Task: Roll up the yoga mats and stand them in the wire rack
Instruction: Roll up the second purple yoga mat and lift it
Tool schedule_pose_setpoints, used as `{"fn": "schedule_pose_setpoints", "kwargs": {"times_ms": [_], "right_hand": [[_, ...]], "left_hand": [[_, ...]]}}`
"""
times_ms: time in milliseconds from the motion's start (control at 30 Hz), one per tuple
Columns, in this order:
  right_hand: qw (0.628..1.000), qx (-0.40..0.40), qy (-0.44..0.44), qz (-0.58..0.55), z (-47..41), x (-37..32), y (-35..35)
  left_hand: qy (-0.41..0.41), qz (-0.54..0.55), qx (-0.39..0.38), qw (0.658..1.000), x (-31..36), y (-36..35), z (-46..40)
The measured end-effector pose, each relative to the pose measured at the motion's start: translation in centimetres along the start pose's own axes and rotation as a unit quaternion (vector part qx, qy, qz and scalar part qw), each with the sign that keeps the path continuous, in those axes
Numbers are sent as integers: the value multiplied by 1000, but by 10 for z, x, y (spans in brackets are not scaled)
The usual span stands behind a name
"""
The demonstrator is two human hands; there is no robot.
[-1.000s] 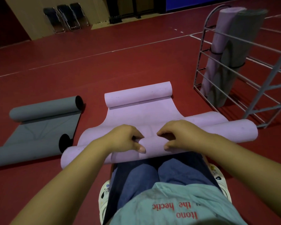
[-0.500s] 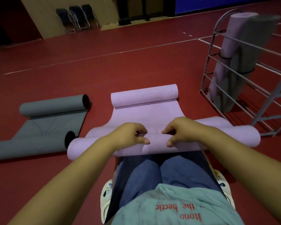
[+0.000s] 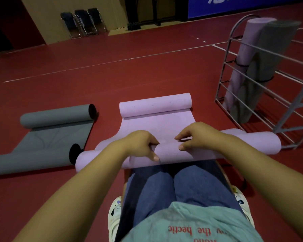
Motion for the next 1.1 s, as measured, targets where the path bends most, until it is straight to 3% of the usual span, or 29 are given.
{"fn": "schedule_pose_setpoints", "kwargs": {"times_ms": [167, 400, 600, 800, 1000, 1100], "right_hand": [[994, 47, 23, 96, 12, -13, -7], [995, 38, 5, 89, -1, -5, -14], [1000, -13, -3, 28, -22, 1, -5], [998, -56, -25, -24, -39, 13, -4], [997, -70, -18, -28, -49, 16, 0], [999, -33, -6, -3, -49, 13, 4]], "left_hand": [[12, 37, -53, 998, -8, 0, -12], [27, 36, -78, 996, -14, 1, -17], [-6, 5, 89, 996, -12, 10, 7], [-4, -16, 124, 992, -16, 6, 4], [14, -47, 72, 996, -18, 15, -15], [16, -50, 31, 998, -23, 14, -26]]}}
Point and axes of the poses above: each hand's wrist, its own z-axis away from the middle knuckle, its own y-axis out of the back of the hand, x = y × z, the point moved 10 cm from there along -z, towards the middle knuckle, and after that the axes turned 7 degrees about y, right-handed, at the moved point
